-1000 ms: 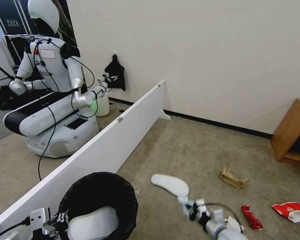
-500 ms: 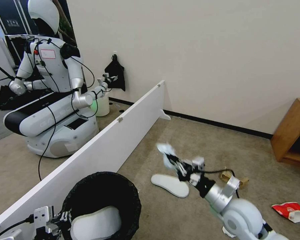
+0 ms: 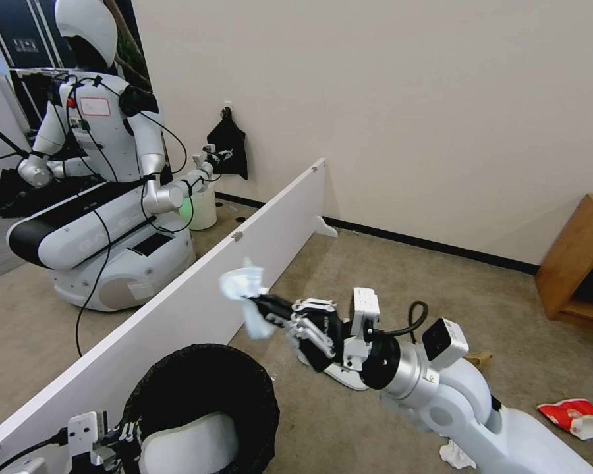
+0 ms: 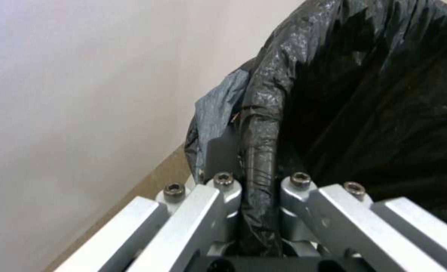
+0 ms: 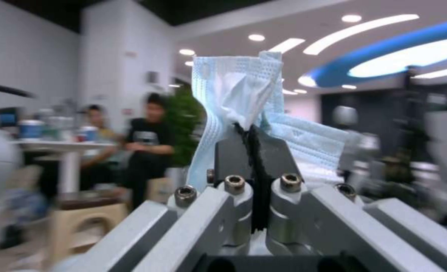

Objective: Pick up the trash bin, then pick up the garbage from the floor and place it into the trash bin.

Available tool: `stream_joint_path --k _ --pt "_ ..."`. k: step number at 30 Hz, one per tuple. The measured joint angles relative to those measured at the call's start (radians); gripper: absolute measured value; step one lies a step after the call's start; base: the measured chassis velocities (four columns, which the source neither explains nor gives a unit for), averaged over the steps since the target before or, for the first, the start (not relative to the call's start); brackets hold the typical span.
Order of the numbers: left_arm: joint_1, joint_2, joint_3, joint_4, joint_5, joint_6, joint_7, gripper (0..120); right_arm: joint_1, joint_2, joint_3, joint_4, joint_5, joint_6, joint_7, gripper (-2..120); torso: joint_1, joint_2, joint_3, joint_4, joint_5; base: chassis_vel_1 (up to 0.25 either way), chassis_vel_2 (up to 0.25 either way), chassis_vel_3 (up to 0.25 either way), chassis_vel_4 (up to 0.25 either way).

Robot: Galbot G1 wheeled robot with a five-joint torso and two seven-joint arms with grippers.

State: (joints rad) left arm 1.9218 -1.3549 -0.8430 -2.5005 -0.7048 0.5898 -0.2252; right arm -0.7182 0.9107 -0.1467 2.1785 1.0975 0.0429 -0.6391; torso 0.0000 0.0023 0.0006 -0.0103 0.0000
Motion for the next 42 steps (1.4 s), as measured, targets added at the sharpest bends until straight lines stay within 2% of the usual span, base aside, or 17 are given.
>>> stream_joint_path --k 7,11,24,26,30,32,33,35,37,38,39,41,42 --pt "0.000 -0.006 -0.004 0.000 0.004 0.000 -0.001 4 0.071 -0.004 -0.117 -0.008 0.001 -0.028 -0.032 0 0.000 0.000 0.000 -0.0005 0.0000 0.000 0.000 0.000 0.000" --pt "0.001 -0.007 -0.004 0.000 0.011 0.002 -0.003 4 0.062 -0.015 -0.130 -0.031 -0.063 -0.067 -0.030 0 0.000 0.000 0.000 -0.0005 0.0000 0.000 0.000 0.000 0.000" --pt "-0.007 0.000 0.001 0.000 0.014 0.012 -0.009 4 0.028 -0.053 -0.133 -0.067 -0.178 -0.090 -0.028 0 0.000 0.000 0.000 -0.0005 0.0001 0.000 0.000 0.000 0.000" --pt "-0.007 0.002 0.001 0.000 0.014 0.013 -0.009 4 0.028 -0.055 -0.133 -0.076 -0.200 -0.090 -0.019 9 0.000 0.000 0.000 -0.0005 0.0001 0.000 0.000 0.000 0.000" --pt "-0.007 0.004 0.001 0.000 0.013 0.013 -0.009 4 0.030 -0.056 -0.133 -0.085 -0.217 -0.089 -0.018 17 0.000 0.000 0.000 -0.0004 0.0001 0.000 0.000 0.000 0.000" --pt "-0.008 0.005 0.001 0.000 0.012 0.014 -0.009 4 0.031 -0.061 -0.137 -0.088 -0.221 -0.088 -0.018 30 0.000 0.000 0.000 -0.0005 0.0001 0.000 0.000 0.000 0.000" --pt "-0.008 0.005 0.001 0.000 0.012 0.014 -0.009 4 0.031 -0.061 -0.137 -0.088 -0.221 -0.088 -0.018 30 0.000 0.000 0.000 -0.0005 0.0001 0.000 0.000 0.000 0.000" --pt "-0.008 0.006 0.001 0.000 0.012 0.014 -0.009 4 0.031 -0.065 -0.141 -0.085 -0.223 -0.088 -0.018 43 0.000 0.000 0.000 -0.0005 0.0000 0.000 0.000 0.000 0.000" --pt "-0.008 0.006 0.001 0.000 0.011 0.014 -0.009 4 0.031 -0.065 -0.141 -0.085 -0.223 -0.088 -0.018 45 0.000 0.000 0.000 -0.0005 0.0000 0.000 0.000 0.000 0.000" --pt "-0.008 0.006 0.001 0.000 0.011 0.014 -0.009 4 0.033 -0.065 -0.142 -0.084 -0.223 -0.088 -0.019 51 0.000 0.000 0.000 -0.0005 0.0001 0.000 0.000 0.000 0.000" --pt "-0.008 0.006 0.001 0.000 0.011 0.014 -0.009 4 0.033 -0.065 -0.142 -0.084 -0.223 -0.088 -0.019 51 0.000 0.000 0.000 -0.0005 0.0001 0.000 0.000 0.000 0.000" --pt "-0.008 0.006 0.002 0.000 0.011 0.015 -0.009 4 0.037 -0.065 -0.142 -0.081 -0.223 -0.087 -0.022 64 0.000 0.000 0.000 -0.0004 0.0001 0.000 0.000 0.000 0.000" --pt "-0.008 0.006 0.002 0.000 0.011 0.015 -0.009 4 0.037 -0.065 -0.142 -0.081 -0.223 -0.087 -0.022 64 0.000 0.000 0.000 -0.0004 0.0001 0.000 0.000 0.000 0.000"
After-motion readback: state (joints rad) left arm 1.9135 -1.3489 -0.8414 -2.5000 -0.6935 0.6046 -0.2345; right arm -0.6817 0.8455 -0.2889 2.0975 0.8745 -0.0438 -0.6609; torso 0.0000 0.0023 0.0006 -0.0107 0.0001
